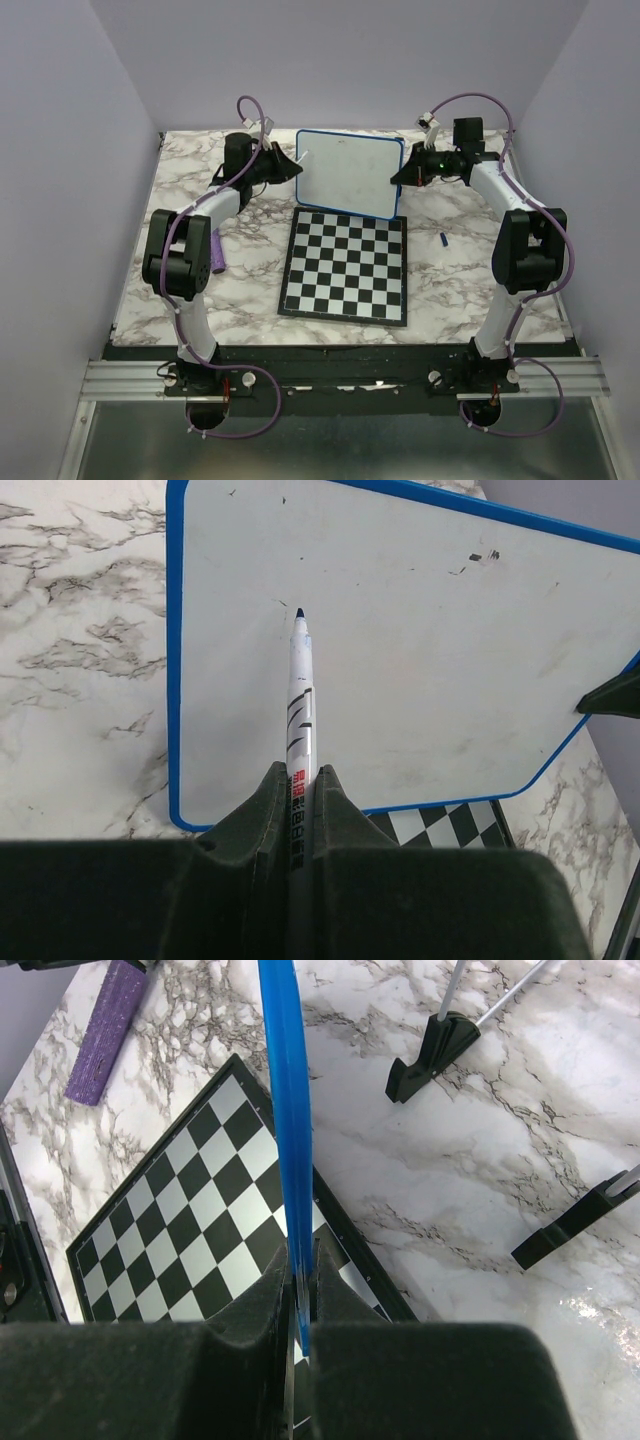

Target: Write a sentence on the whiteboard

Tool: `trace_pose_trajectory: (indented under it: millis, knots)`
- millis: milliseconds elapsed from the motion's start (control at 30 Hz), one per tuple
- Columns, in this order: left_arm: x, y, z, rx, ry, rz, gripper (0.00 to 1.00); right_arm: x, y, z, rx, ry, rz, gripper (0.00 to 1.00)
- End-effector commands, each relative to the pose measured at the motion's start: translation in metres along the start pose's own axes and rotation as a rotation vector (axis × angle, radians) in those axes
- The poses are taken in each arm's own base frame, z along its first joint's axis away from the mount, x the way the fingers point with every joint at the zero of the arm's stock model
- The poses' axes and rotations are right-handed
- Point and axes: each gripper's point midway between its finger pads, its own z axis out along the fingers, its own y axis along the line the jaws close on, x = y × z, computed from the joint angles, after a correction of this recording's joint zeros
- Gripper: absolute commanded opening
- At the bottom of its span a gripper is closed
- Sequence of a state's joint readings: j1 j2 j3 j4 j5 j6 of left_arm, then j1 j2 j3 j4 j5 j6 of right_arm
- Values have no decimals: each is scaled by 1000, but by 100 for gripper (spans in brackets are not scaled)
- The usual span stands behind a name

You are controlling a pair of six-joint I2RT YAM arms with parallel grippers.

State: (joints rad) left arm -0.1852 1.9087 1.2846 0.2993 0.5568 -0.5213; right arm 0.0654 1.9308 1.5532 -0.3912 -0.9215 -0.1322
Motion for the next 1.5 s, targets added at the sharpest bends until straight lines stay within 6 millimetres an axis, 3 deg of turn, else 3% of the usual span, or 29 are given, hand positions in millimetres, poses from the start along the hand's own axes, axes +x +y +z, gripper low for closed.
trace_pose_trajectory:
  millis: [0,1467]
  knots:
    - [-7,7,6,-21,-9,26,0,3,-4,2,-9,6,-2,0]
    - [-5,18,7,-53,-2,29,0,5,-6,4,-5,11,7,0]
